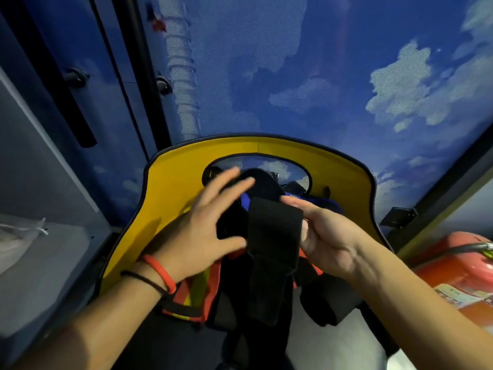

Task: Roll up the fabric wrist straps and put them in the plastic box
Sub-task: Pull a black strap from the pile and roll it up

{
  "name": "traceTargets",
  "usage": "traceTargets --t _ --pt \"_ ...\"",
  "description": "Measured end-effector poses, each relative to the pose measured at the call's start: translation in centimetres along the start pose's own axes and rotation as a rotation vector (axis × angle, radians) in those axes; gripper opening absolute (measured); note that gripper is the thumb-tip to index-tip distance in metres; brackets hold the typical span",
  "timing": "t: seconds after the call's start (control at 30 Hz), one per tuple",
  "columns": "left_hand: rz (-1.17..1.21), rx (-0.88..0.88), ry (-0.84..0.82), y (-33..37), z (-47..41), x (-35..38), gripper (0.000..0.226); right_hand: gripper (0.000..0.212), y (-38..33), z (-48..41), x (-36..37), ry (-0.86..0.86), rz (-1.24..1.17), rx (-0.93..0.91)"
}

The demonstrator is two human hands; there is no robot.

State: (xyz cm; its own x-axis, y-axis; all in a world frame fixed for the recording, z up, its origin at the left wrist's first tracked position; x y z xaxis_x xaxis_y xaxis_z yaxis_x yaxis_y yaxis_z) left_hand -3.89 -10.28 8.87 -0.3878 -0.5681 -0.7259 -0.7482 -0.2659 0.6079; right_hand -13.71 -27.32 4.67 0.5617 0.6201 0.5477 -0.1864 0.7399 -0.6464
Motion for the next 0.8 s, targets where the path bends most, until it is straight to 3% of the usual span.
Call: traceTargets --t 0.13,0.27,0.4,0.63,0.8 --pt "0.126 0.094 -0.026 0.9 0.3 0.9 0.072 0.042 1.7 1.3 1.5 -0.038 0.148 0.136" --pt "0.666 -0.183 0.084 -1.4 -0.1 0.7 0.028 0.040 2.2 1.0 1.5 -0.006 0.249 0.037" --pt "0.696 -0.240 0.210 -1.7 -0.5 0.5 0.031 0.037 3.3 0.9 1.3 -0.030 0.457 0.022" --pt "0.775 -0.294 0.158 -1.7 -0.4 1.3 0.037 0.037 4.0 2.3 2.5 -0.128 0.669 0.090" --pt "0.856 -0.338 0.266 -2.5 -0.9 0.3 0.034 0.055 2.5 3.1 3.5 -0.194 0.903 -0.187"
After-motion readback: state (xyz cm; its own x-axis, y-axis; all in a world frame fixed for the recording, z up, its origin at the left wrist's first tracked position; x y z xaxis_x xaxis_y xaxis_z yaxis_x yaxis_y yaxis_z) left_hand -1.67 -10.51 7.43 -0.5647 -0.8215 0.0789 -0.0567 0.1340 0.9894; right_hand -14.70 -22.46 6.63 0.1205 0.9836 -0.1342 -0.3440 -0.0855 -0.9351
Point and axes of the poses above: each hand's wrist, its own z-axis away from the middle knuckle, its own x-axis out of the palm, y = z × x, the point moved 6 cm from there along -z, towards the middle knuckle, and after that the axes turned 3 degrees about -z, right-handed, at the moved point
